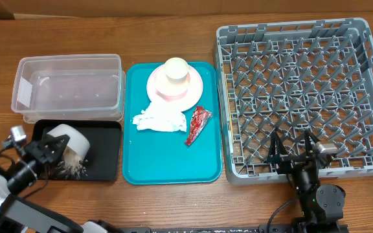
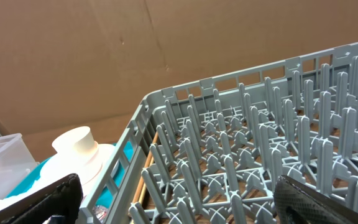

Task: Sort waste into correct bins and load items into the dishwasher
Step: 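Tip the bowl with the left gripper to pour rice onto black tray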

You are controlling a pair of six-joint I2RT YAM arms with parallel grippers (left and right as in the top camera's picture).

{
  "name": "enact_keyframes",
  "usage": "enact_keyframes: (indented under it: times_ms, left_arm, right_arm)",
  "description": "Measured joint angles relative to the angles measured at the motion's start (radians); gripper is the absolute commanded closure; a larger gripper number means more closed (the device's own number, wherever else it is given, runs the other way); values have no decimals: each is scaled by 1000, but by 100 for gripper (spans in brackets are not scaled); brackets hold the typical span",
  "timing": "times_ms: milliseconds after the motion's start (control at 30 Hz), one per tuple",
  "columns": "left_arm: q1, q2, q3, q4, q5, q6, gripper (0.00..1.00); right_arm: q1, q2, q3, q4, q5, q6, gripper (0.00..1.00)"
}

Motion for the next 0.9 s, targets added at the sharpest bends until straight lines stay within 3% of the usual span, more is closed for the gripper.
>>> enact_keyframes:
  times_ms: [267,900]
  left_arm:
    - [136,0,-54,17,118,75,96]
    - [142,0,-64,32,294,109,96]
  right_arm:
    - [0,0,0,0,0,-1,0]
    - [0,0,0,0,0,0,0]
